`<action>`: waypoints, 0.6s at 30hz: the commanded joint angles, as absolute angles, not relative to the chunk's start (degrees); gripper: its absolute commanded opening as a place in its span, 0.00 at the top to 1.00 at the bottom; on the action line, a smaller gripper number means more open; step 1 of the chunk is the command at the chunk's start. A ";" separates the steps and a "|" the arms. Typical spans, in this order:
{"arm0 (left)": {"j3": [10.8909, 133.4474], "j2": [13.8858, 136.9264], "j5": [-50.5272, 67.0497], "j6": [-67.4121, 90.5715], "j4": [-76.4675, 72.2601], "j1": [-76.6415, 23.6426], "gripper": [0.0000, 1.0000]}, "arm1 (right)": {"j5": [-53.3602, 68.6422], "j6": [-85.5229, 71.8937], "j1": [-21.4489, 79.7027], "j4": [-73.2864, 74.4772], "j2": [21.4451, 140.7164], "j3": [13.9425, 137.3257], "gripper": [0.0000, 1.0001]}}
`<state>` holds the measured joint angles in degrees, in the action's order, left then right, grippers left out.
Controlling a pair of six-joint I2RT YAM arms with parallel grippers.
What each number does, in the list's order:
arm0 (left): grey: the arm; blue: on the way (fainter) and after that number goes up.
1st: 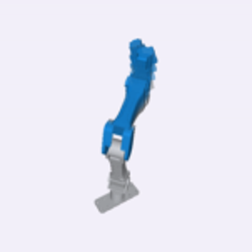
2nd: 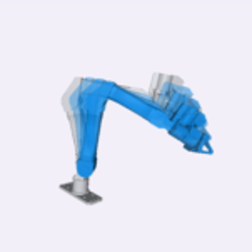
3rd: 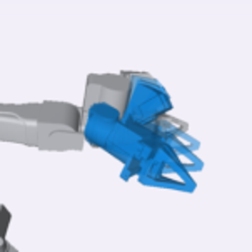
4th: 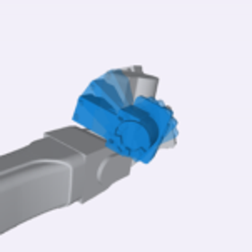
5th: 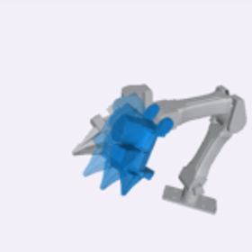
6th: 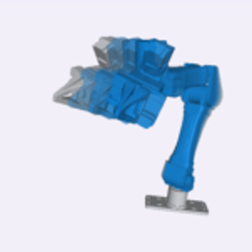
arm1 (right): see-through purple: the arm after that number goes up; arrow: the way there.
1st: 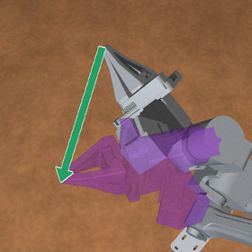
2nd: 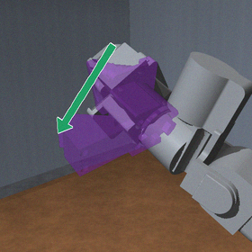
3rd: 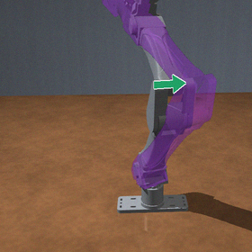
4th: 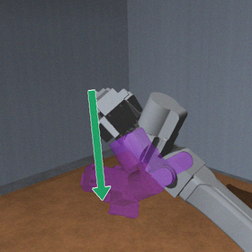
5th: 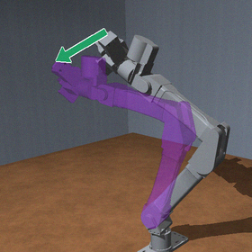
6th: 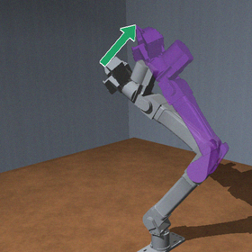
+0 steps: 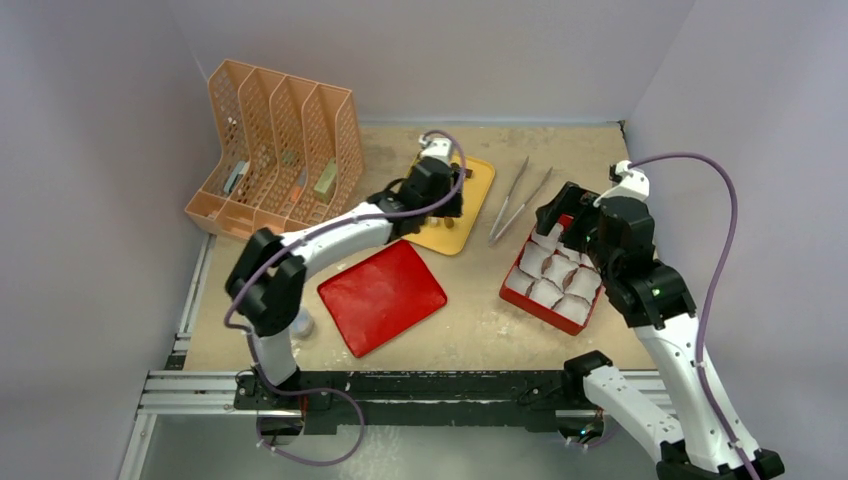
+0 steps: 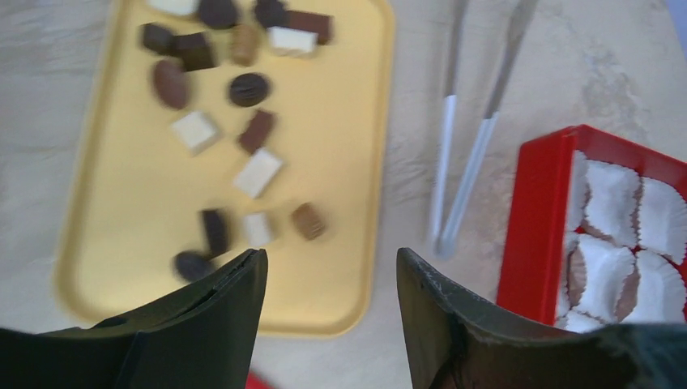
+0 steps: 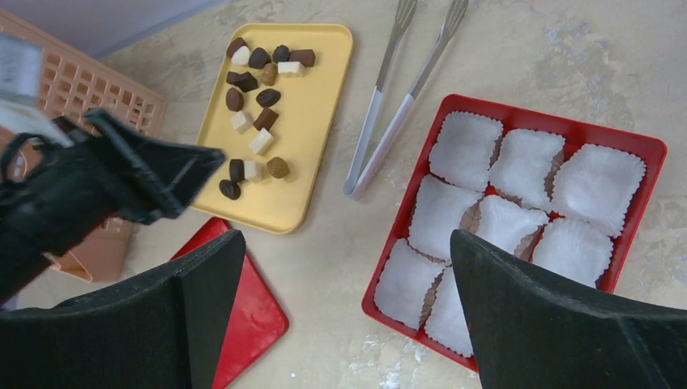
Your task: Pack the chocolate
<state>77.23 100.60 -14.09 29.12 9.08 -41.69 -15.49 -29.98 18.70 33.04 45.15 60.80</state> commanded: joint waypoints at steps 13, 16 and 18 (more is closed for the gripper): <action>99.28 127.45 -15.35 24.52 -3.10 -52.83 0.43 | -16.25 -29.72 18.83 35.23 41.84 61.40 0.01; 100.81 130.49 -15.39 24.40 -2.65 -52.87 0.43 | -16.51 -29.44 18.85 35.62 41.58 61.77 0.01; 101.26 131.69 -15.87 24.07 -2.47 -52.82 0.43 | -16.61 -29.36 18.85 35.93 41.26 61.81 0.01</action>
